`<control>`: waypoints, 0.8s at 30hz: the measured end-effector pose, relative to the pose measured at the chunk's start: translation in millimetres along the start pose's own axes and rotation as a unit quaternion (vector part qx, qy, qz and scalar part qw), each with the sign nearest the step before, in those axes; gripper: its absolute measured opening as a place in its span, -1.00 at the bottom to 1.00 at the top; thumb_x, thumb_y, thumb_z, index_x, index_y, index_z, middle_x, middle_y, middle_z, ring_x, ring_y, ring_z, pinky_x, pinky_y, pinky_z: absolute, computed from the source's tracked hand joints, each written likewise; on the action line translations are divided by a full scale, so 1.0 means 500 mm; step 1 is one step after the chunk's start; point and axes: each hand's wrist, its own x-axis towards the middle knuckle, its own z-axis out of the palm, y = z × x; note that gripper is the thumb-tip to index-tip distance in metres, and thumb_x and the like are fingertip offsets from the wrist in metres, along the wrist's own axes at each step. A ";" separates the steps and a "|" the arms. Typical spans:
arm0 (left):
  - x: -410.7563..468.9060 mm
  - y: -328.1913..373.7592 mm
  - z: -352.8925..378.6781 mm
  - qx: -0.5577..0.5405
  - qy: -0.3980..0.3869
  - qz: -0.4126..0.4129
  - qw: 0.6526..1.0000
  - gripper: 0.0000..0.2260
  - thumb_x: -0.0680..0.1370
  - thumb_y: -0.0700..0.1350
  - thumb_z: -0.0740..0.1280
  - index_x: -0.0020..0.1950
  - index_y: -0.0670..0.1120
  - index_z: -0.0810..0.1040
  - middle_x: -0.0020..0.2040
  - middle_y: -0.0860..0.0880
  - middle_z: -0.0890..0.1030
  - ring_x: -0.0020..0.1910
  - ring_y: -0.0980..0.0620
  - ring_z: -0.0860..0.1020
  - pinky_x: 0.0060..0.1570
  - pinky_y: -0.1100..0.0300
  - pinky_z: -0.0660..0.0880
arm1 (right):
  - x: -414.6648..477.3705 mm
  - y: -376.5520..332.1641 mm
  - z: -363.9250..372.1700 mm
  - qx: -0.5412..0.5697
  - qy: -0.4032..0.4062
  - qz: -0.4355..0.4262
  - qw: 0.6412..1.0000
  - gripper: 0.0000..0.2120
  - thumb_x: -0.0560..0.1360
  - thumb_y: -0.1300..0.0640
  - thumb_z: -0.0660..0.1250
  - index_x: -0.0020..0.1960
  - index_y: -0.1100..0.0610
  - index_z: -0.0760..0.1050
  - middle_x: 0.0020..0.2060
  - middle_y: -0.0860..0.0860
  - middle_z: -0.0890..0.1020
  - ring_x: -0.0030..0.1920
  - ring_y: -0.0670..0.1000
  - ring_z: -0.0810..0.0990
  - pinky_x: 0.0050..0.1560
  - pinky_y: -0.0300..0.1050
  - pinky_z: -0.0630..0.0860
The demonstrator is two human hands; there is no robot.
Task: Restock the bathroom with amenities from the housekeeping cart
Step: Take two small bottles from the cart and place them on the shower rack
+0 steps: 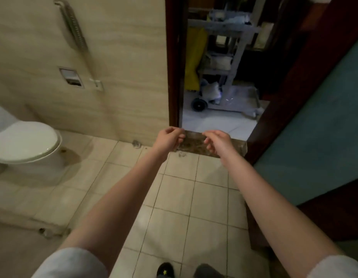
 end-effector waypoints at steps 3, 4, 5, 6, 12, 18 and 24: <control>0.115 0.040 0.048 0.017 -0.043 0.001 0.999 -0.88 0.55 -0.14 0.29 -0.20 -0.07 0.48 -0.29 0.01 0.52 -0.35 0.12 0.46 -0.51 0.40 0.41 | 0.086 -0.038 -0.035 0.003 0.046 -0.002 0.999 -0.91 0.53 0.12 0.29 -0.15 0.08 0.50 -0.35 -0.01 0.52 -0.43 -0.07 0.42 -0.47 -0.29 0.34; 0.155 0.053 0.067 0.025 -0.055 0.004 0.998 -0.88 0.55 -0.14 0.30 -0.20 -0.07 0.48 -0.29 0.00 0.54 -0.34 0.10 0.47 -0.47 0.36 0.39 | 0.115 -0.051 -0.048 0.006 0.056 -0.002 0.998 -0.91 0.53 0.12 0.29 -0.15 0.08 0.50 -0.34 0.00 0.52 -0.43 -0.06 0.42 -0.46 -0.28 0.34; 0.194 0.065 0.089 0.032 -0.067 0.008 0.997 -0.88 0.54 -0.13 0.30 -0.19 -0.07 0.49 -0.27 0.00 0.55 -0.32 0.09 0.48 -0.41 0.33 0.37 | 0.145 -0.062 -0.063 0.010 0.065 -0.002 0.998 -0.91 0.53 0.11 0.29 -0.14 0.08 0.50 -0.34 0.00 0.52 -0.42 -0.06 0.42 -0.45 -0.26 0.33; 0.233 0.076 0.114 0.036 -0.079 0.009 0.996 -0.89 0.55 -0.12 0.30 -0.17 -0.07 0.50 -0.25 -0.01 0.56 -0.31 0.09 0.49 -0.35 0.30 0.38 | 0.178 -0.071 -0.079 0.013 0.073 0.001 0.997 -0.92 0.53 0.10 0.29 -0.12 0.08 0.51 -0.34 0.00 0.53 -0.42 -0.06 0.42 -0.45 -0.26 0.33; 0.479 0.145 0.280 0.066 -0.115 0.004 0.991 -0.86 0.56 -0.06 0.27 0.00 -0.12 0.48 -0.19 0.02 0.56 -0.22 0.10 0.51 -0.20 0.20 0.37 | 0.421 -0.122 -0.206 0.028 0.115 -0.001 0.993 -0.95 0.52 0.11 0.29 -0.07 0.09 0.50 -0.32 0.01 0.53 -0.42 -0.05 0.41 -0.46 -0.28 0.33; 0.722 0.263 0.439 0.077 -0.104 0.003 0.992 -0.85 0.57 -0.06 0.26 -0.18 -0.03 0.47 -0.21 0.00 0.55 -0.22 0.07 0.50 -0.20 0.19 0.36 | 0.686 -0.225 -0.341 0.010 0.118 0.000 0.993 -0.93 0.53 0.16 0.24 -0.07 0.13 0.48 -0.34 0.02 0.51 -0.43 -0.05 0.40 -0.46 -0.25 0.31; 0.960 0.402 0.540 0.058 -0.116 0.052 0.990 -0.83 0.56 -0.11 0.27 -0.23 -0.06 0.47 -0.26 -0.02 0.55 -0.30 0.07 0.49 -0.37 0.27 0.34 | 0.940 -0.348 -0.410 0.026 0.126 -0.032 0.991 -0.89 0.52 0.17 0.25 -0.18 0.09 0.47 -0.38 0.00 0.49 -0.44 -0.04 0.37 -0.51 -0.29 0.29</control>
